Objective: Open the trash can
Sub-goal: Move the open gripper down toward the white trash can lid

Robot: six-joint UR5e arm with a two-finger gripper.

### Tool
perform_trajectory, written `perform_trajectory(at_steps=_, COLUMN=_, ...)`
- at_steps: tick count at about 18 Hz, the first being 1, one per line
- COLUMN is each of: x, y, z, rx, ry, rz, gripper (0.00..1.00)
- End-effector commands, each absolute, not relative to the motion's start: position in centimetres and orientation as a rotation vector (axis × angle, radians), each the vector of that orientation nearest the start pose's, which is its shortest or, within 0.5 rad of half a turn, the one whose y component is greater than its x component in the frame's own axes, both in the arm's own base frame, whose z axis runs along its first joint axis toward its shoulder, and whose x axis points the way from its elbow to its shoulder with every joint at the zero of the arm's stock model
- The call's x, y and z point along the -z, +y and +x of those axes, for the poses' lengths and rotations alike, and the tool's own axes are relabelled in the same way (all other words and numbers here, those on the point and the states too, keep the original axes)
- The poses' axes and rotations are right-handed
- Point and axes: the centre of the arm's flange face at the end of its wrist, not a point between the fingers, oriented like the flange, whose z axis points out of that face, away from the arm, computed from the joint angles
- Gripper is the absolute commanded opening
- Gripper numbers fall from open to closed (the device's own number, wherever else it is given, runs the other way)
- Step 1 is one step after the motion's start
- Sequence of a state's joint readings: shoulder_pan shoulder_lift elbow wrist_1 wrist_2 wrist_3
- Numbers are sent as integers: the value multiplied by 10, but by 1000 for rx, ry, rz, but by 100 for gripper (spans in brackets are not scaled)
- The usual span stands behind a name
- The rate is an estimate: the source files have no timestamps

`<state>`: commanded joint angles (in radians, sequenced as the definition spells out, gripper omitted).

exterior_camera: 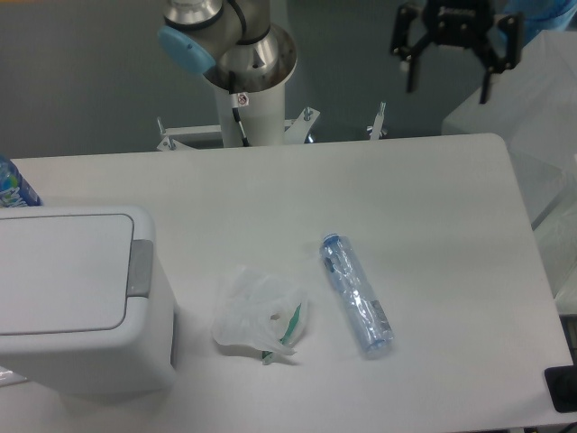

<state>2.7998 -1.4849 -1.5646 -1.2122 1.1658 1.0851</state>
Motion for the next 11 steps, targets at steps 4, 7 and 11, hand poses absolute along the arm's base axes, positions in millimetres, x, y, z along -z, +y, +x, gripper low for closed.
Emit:
perform_trajectory(at_steps=4, x=-583, y=360, z=-374, rx=-283, ry=-129, rz=-2542, gripper=100)
perform_trajectory(at_steps=7, x=-579, y=386, z=-352, rx=-198, ry=-205, rz=-2531, gripper=100)
perform_trajectory(at_steps=11, x=-563, y=426, z=-326, rx=-92, ry=-226, rz=-2537, gripper=100)
